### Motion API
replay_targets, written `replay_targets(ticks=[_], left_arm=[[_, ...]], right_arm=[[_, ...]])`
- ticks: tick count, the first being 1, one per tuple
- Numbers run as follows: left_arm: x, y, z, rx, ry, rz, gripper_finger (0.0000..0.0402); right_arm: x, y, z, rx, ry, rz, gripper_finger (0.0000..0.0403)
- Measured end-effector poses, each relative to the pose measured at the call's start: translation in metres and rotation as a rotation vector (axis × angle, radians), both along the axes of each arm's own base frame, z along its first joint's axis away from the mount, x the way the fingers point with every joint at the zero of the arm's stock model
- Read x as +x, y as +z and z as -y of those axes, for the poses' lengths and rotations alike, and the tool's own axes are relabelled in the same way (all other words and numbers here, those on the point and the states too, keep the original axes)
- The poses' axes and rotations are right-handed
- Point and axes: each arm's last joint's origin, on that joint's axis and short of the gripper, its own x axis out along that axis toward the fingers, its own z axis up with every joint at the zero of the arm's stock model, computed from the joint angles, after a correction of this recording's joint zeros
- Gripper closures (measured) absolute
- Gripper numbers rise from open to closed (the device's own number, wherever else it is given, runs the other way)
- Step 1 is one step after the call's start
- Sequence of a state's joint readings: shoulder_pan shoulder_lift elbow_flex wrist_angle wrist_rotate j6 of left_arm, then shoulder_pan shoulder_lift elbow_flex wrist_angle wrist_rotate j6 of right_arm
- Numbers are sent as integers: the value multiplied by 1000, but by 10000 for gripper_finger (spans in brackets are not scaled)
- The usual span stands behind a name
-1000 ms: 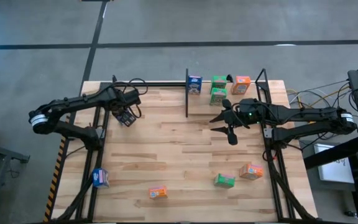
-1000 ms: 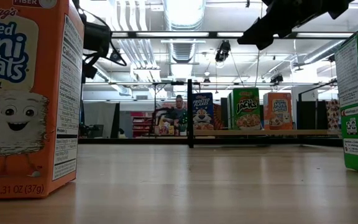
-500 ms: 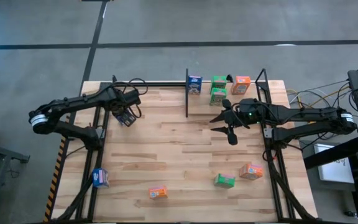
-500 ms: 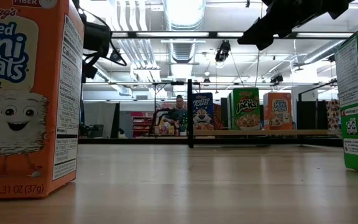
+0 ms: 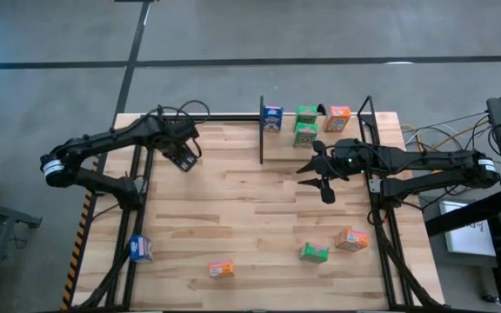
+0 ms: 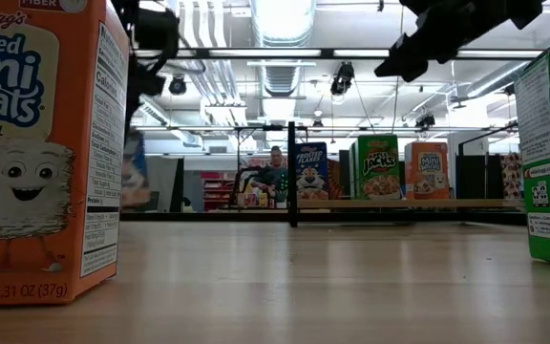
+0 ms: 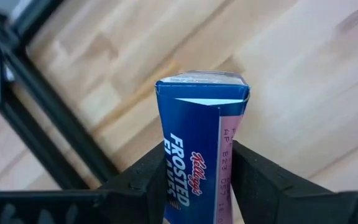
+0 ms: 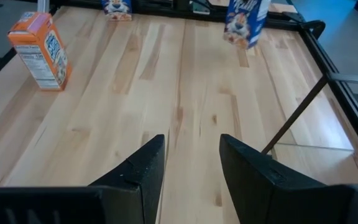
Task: Stack cereal on shelf
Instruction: Put the top blue cereal box on the shelf aligned with the other blue cereal box on the shelf
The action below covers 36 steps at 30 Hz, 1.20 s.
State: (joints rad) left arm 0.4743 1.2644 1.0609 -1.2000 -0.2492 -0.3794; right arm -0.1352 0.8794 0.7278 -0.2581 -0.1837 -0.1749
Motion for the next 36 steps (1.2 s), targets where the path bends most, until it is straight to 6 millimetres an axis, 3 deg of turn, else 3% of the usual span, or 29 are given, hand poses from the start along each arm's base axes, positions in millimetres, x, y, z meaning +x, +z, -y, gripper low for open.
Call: replay_targets(ticks=[6,12,20,26,36], left_arm=[[20,42,10,80,-86,168,265],[45,84,33,188,-273,408,265],[75,121,55,389,-509,739,264],[94,125,52,474,-547,815,264],[161,112,42,501,-669,674,264]], right_arm=[[-10,0,-1,-2,0,16,257],[-24,3,-3,1,-2,45,257],[-37,5,-5,-43,21,124,257],[-47,10,-8,-52,80,177,257],[-53,12,-11,-51,160,210,257]])
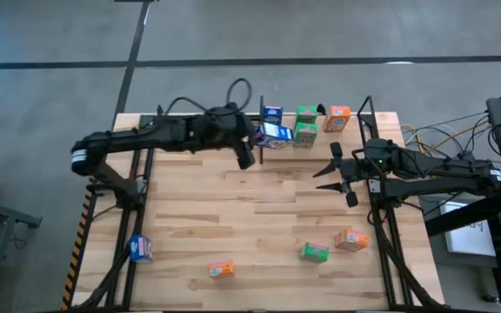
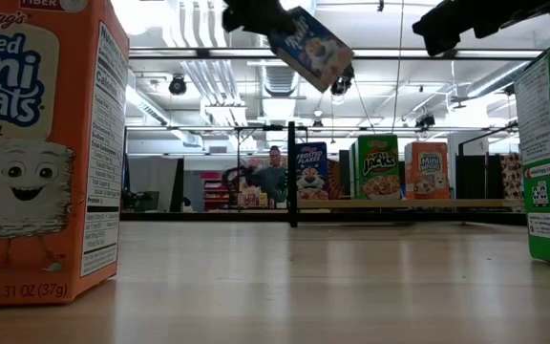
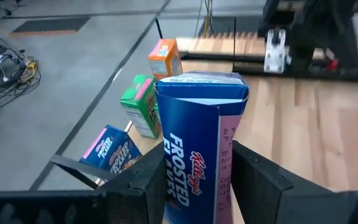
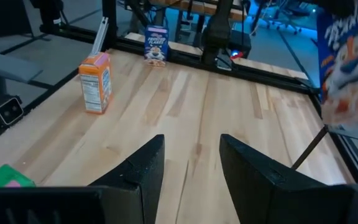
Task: Stack cereal on shelf
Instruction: Put the top blue cereal box on the shelf aligned with the other blue cereal box on the shelf
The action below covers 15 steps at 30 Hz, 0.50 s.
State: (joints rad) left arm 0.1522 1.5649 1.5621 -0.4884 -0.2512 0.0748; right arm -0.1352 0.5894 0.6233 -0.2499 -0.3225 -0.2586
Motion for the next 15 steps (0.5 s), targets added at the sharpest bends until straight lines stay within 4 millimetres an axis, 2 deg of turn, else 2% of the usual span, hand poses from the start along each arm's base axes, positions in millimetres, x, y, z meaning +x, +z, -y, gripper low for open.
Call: replay_targets(ticks=[6,15], left_arm=[[35,-7,-8,12,-14,-144,264],[74,-25,-21,-1,-15,-314,264]], right_arm=[[-1,-1,0,-5,2,-3,257],[-2,-2,0,-3,2,-19,257]])
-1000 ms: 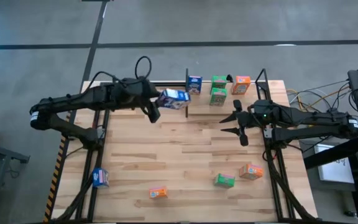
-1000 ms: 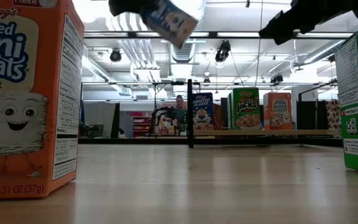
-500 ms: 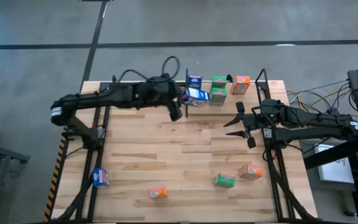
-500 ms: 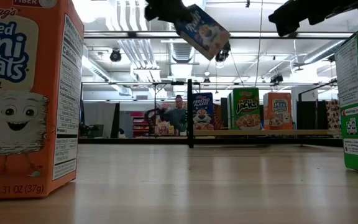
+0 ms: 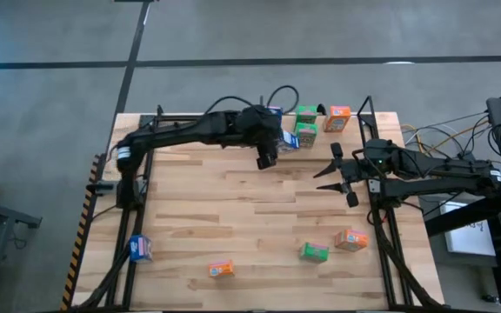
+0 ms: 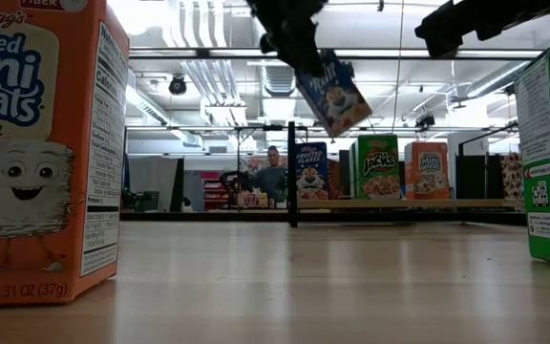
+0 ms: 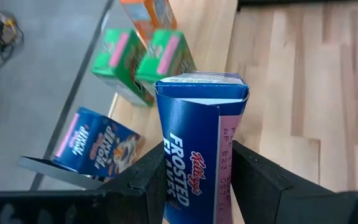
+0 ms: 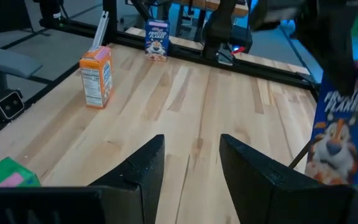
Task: Stack cereal on shelf
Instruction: Put the top blue cereal box on the shelf aligned with the other blue cereal box on the shelf
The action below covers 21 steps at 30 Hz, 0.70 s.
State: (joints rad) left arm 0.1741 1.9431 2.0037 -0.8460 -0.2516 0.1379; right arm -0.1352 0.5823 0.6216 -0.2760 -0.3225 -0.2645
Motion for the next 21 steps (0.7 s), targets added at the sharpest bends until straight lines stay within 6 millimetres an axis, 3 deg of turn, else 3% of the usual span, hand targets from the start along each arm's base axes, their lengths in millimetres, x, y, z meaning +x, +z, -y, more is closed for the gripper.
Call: replay_targets(ticks=[13,21], left_arm=[[46,-47,-26,0,19,-260,264],[49,-67,-44,1,40,-290,264]], right_arm=[[0,0,0,0,0,-5,257],[0,-1,0,-8,2,-5,257]])
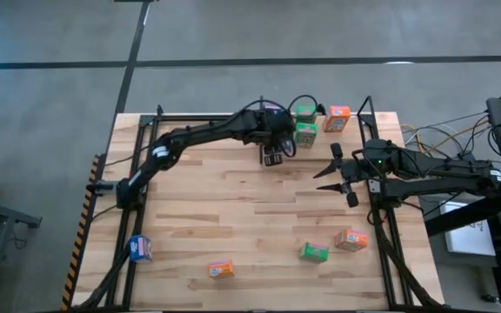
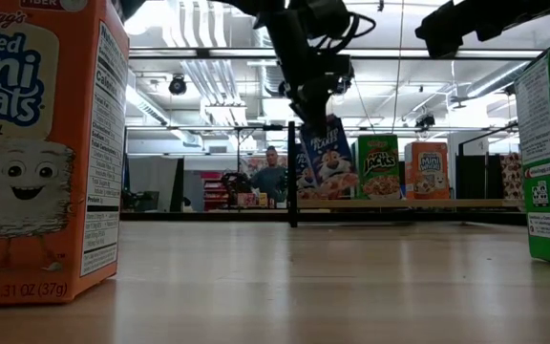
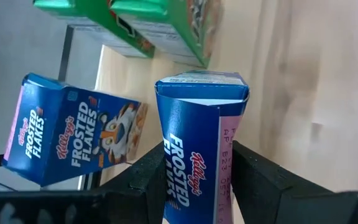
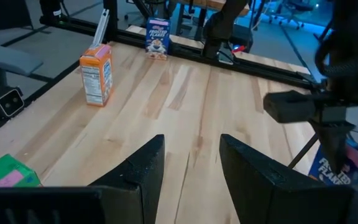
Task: Stack cereal on shelf
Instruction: Put the top blue cereal box on the shelf aligned with the other blue cereal box on the shelf
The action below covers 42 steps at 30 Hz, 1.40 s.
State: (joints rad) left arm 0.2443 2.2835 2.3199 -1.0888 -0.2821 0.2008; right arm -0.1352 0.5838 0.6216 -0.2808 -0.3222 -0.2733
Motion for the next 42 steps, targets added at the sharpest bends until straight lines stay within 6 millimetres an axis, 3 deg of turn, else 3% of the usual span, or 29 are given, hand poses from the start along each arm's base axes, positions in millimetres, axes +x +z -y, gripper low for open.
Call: replay_targets(ticks=[17,27,37,42], left_arm=[[3,-10,-10,2,12,-3,262],[4,-11,-11,1,12,-6,192],[1,-1,-9,1,10,-8,169],[-9,18,3,-2,-5,3,168]], right_arm=[[0,0,0,0,0,0,257],[0,0,0,0,0,0,257],[1,-1,0,18,-15,-10,257],[5,-3,2,42,-76,-31,261]])
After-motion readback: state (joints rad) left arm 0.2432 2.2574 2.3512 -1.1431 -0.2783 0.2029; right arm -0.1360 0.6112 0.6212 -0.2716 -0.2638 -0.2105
